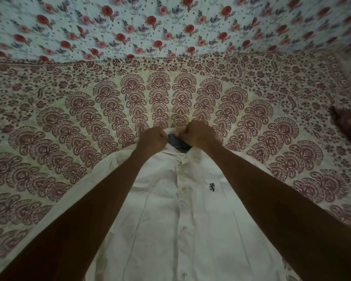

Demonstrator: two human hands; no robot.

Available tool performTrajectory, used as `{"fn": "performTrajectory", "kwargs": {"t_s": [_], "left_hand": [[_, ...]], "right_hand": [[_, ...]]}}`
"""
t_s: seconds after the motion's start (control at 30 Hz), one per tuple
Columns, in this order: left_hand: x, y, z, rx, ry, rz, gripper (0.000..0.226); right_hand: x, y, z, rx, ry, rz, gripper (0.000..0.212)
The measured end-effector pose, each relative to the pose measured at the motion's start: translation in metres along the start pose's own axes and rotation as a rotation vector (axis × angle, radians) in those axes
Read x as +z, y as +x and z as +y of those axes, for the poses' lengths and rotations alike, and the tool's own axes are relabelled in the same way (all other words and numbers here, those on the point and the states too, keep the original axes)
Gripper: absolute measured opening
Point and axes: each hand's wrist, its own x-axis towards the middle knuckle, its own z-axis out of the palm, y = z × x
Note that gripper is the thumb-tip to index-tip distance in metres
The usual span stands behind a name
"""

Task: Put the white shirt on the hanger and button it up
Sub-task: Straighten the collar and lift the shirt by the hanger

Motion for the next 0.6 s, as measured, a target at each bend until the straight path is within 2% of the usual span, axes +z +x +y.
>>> {"fn": "performTrajectory", "kwargs": {"t_s": [0.1,0.2,0.33,0.43,0.5,0.6], "left_hand": [[-0.002,0.000,0.003,-0.059,-0.123,-0.028,0.021],[0.000,-0.003,0.004,-0.067,-0.124,-0.001,0.019],[0.005,-0.002,0.001,-0.072,-0.140,0.041,0.027],[0.007,0.000,-0.001,-0.068,-0.189,0.037,0.044],[0.004,0.003,-0.001,-0.031,-0.201,0.079,0.051],[-0.006,0.013,-0.005,-0.012,-0.154,0.097,0.069]], "right_hand": [[0.005,0.007,-0.010,0.090,-0.081,-0.016,0.059],[0.013,0.022,-0.012,0.127,0.012,-0.058,0.064],[0.007,0.022,-0.020,0.153,0.118,-0.009,0.043],[-0.009,0.021,-0.033,0.107,0.080,0.172,0.028],[-0.022,0.027,-0.035,0.047,0.181,0.327,0.025],[-0.039,0.031,-0.032,0.003,0.302,0.351,0.020]]}}
